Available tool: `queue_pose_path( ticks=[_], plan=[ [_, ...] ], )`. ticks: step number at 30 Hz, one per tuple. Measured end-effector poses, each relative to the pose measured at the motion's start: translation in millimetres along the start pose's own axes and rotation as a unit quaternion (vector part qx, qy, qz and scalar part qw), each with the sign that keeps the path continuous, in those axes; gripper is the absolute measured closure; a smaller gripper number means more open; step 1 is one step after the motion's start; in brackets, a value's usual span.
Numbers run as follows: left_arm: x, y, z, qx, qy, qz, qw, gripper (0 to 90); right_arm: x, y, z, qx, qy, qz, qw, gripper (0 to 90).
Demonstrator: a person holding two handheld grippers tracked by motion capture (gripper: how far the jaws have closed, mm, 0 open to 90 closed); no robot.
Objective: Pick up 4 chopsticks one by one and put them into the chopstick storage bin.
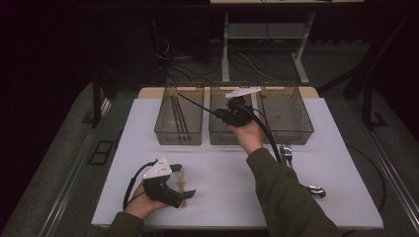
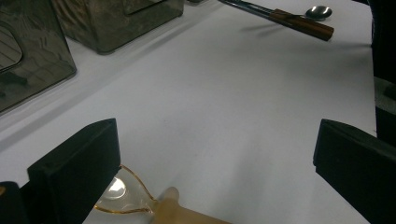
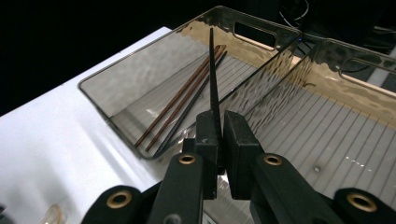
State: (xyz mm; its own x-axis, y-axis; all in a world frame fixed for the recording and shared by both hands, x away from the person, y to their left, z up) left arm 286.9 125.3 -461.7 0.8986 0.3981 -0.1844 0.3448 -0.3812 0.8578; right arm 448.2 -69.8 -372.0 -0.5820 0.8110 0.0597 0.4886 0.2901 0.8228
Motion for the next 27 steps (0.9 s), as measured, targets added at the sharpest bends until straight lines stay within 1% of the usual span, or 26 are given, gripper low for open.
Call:
queue_pose_path(
  ticks=[3,5,9,11,15,16,17,19,27],
  plan=[
    [-0.6,0.0,0.0,0.003,-0.001,0.001,1.0000,0.0,2.8,6.1,8.9,0.005,-0.012,-0.005,0.9999,84.8],
    [-0.6,0.0,-0.1,0.005,0.000,0.003,1.0000,0.0,4.8,10.0,15.4,0.010,-0.016,-0.005,0.9998,84.8],
    [-0.4,0.0,-0.1,0.004,0.000,0.005,1.0000,0.0,6.8,17.4,27.7,0.021,-0.035,-0.014,0.9991,84.8],
    [-0.5,-0.1,-0.2,0.006,0.000,0.006,1.0000,0.0,6.9,20.2,34.4,0.026,-0.042,-0.010,0.9987,84.8],
    [-1.9,0.5,0.6,0.000,-0.002,0.002,1.0000,0.0,5.6,22.8,48.9,0.040,-0.055,-0.005,0.9977,84.8],
    [-1.5,0.4,0.4,0.003,-0.002,0.006,1.0000,0.0,5.0,23.5,52.3,0.042,-0.059,-0.005,0.9973,84.8],
    [-1.7,0.2,0.4,0.004,-0.002,0.005,1.0000,0.0,4.3,24.4,55.2,0.044,-0.063,-0.006,0.9970,84.8],
    [-1.7,0.2,0.1,0.004,-0.002,0.005,1.0000,0.0,4.6,26.1,60.6,0.051,-0.067,-0.002,0.9965,84.7],
    [-1.8,0.4,0.1,0.003,-0.005,0.005,1.0000,0.0,11.6,31.0,77.6,0.067,-0.074,-0.007,0.9950,84.8]
  ],
)
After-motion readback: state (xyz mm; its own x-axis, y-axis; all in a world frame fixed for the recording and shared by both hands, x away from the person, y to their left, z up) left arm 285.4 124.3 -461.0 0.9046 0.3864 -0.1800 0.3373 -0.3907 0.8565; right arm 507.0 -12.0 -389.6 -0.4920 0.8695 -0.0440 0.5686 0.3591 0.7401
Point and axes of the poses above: each handheld gripper's, and its own axes: z roughly forward along the jaws, y roughly out of its top, x roughly to its left, the point moved 5 cm from there along z, roughly forward along the jaws, and after that the axes turned 7 degrees about -y, right-handed, at the moved point
